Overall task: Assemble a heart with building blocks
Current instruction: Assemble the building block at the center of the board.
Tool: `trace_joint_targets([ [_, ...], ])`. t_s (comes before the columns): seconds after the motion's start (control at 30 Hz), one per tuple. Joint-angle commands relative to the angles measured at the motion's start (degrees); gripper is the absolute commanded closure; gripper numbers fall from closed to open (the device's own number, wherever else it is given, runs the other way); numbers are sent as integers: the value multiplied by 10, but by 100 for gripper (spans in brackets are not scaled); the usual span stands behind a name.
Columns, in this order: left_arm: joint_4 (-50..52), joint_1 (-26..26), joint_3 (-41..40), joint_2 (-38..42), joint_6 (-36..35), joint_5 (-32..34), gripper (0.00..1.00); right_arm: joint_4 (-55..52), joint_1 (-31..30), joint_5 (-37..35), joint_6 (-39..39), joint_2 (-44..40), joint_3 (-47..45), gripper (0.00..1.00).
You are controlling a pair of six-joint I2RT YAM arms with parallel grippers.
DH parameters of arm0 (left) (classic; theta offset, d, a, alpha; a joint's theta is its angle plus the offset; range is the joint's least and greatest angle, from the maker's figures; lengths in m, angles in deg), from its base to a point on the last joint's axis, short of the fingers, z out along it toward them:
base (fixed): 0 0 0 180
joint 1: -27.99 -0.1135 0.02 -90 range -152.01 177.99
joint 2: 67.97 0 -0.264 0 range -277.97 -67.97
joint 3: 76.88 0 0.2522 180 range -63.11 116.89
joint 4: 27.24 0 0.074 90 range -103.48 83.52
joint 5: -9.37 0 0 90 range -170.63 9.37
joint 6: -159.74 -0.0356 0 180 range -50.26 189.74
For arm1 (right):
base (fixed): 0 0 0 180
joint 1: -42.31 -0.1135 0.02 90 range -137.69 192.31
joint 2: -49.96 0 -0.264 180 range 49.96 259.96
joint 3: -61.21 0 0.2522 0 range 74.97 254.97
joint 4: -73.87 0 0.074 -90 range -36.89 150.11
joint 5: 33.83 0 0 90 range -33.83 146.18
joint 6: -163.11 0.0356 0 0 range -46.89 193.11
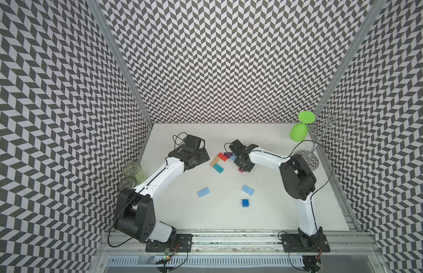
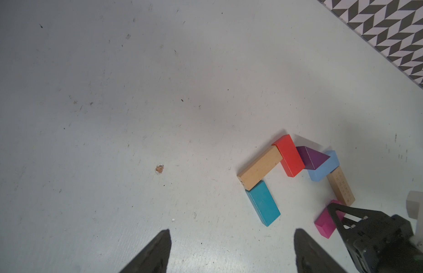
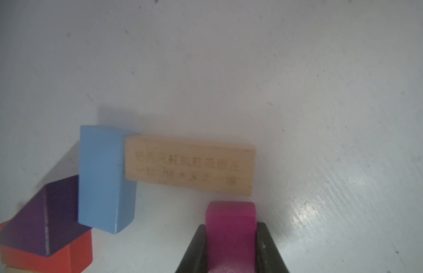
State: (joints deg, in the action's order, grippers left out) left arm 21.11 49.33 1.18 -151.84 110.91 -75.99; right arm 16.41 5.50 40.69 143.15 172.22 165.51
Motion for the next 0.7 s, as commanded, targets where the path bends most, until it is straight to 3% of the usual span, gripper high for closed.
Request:
trace_joint_targets([
  [0.0, -10, -3, -5, -5, -6, -4, 17, -3, 5, 2, -1, 23, 5, 100],
  [0.67, -16, -9, -6, -9, -6, -14, 16, -1, 11, 8, 4, 22, -12, 100],
])
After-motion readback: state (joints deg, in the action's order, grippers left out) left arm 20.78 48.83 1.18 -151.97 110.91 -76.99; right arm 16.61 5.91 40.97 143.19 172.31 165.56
